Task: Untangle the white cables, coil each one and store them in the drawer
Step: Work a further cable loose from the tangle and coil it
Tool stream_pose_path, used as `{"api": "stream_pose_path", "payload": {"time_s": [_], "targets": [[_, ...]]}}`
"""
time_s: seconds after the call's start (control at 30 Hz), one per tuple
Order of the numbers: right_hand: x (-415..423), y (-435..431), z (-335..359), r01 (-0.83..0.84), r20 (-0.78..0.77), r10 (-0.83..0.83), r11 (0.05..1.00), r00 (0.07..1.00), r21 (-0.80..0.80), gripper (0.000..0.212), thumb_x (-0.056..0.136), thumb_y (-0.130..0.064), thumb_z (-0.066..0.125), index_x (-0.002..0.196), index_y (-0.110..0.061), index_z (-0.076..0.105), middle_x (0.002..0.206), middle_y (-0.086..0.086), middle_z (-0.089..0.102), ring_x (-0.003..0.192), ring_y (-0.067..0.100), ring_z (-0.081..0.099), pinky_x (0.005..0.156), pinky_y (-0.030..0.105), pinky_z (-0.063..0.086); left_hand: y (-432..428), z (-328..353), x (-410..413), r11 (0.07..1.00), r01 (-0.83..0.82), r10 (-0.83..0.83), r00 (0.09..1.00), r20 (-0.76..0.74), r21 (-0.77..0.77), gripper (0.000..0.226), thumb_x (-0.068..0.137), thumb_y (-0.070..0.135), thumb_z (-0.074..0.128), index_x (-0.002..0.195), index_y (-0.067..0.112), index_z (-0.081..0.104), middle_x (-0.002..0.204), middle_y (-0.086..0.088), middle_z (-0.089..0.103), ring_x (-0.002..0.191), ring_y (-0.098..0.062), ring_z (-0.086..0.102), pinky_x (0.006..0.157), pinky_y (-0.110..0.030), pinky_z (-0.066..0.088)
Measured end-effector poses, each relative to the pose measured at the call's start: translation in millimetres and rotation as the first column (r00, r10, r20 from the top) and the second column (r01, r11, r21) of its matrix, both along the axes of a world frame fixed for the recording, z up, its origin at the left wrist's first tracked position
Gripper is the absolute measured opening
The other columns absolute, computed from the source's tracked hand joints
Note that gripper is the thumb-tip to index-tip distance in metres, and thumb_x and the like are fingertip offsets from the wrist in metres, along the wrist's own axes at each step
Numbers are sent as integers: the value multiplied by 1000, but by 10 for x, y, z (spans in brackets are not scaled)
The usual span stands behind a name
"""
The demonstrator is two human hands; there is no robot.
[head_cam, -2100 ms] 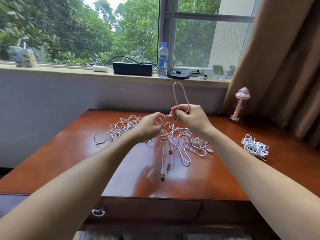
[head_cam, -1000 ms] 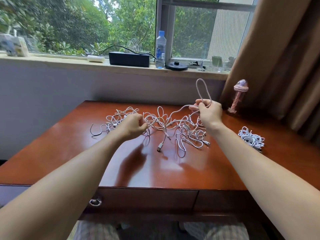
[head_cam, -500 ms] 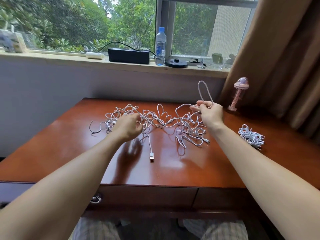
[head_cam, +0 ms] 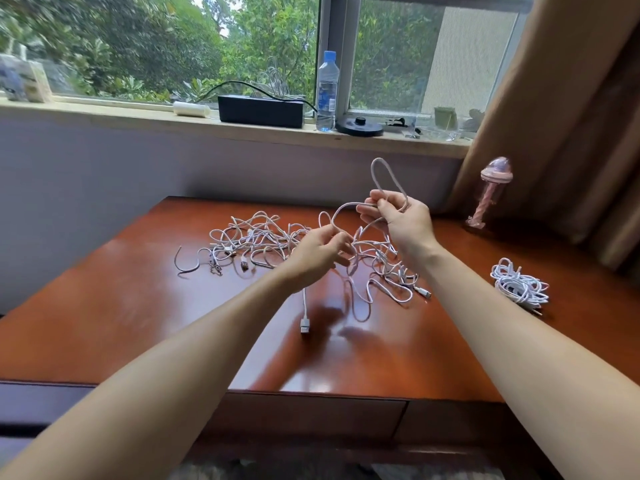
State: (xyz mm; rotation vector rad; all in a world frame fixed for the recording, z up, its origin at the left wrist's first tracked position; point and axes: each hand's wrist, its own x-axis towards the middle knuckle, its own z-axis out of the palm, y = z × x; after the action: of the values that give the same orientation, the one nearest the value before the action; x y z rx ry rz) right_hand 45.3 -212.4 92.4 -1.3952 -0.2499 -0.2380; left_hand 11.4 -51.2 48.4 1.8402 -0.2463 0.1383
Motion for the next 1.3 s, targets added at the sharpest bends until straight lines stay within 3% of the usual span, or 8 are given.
{"api": "stream_pose_path", "payload": {"time_s": [0.27,0.4,0.6,0.83,0.93,1.0,1.1,1.3], "targets": [[385,85,-186,66,61,-48,937,997,-344,25,106,-6,48,129,-9,56,98,4,64,60,7,64,59,22,54,143,-153,233,978,-163,173,982,69,-132,23,107,17,40,93,7,55,72,-15,59,61,-26,61,56,-37,51],[558,159,-260,87,62,-64,844,996,-530,31,104,-15,51,135,-16,53,81,2,61,60,8,55,54,20,44,173,-234,304,954,-193,217,973,83,-230,25,110,22,37,97,4,48,68,-22,53,43,-22,54,37,-25,41],[813,242,-318,97,-2,-123,794,992,-600,53,93,-11,54,146,-14,44,114,4,57,88,13,58,77,23,45,273,-345,503,883,-364,419,897,143,-297,24,108,35,40,87,28,50,71,-15,53,57,-33,58,50,-59,55],[929,363,-269,91,12,-123,665,992,-741,86,76,-45,36,158,-19,26,144,8,38,140,26,29,118,39,18,334,-360,650,838,-393,469,873,133,-378,21,109,26,43,98,12,53,74,-2,70,59,-19,64,48,-39,57],[912,386,-399,288,254,-135,480,958,-829,80,81,-44,39,155,-17,33,153,8,35,142,26,24,117,41,17,354,-397,669,833,-347,434,893,119,-431,17,106,22,51,100,8,57,75,-1,68,61,-20,67,48,-34,56],[861,397,-520,528,546,-95,433,833,-730,60,83,-33,46,140,-16,55,141,6,50,131,25,38,111,43,27,352,-398,654,823,-301,403,907,121,-482,14,105,19,54,97,8,58,77,-5,68,63,-24,68,51,-36,58],[730,452,-636,555,685,5,580,729,-596,31,88,-21,50,109,-18,72,114,0,65,109,23,52,96,36,41,346,-371,642,813,-251,370,920,133,-525,11,104,13,56,99,3,59,80,-12,69,64,-30,68,59,-42,62],[485,495,-753,127,380,187,736,906,-665,24,95,-14,60,116,-22,68,111,-14,68,100,4,64,89,12,46,369,-368,636,821,-214,325,937,125,-529,11,101,8,60,109,2,59,86,-18,67,68,-31,71,60,-46,61]]}}
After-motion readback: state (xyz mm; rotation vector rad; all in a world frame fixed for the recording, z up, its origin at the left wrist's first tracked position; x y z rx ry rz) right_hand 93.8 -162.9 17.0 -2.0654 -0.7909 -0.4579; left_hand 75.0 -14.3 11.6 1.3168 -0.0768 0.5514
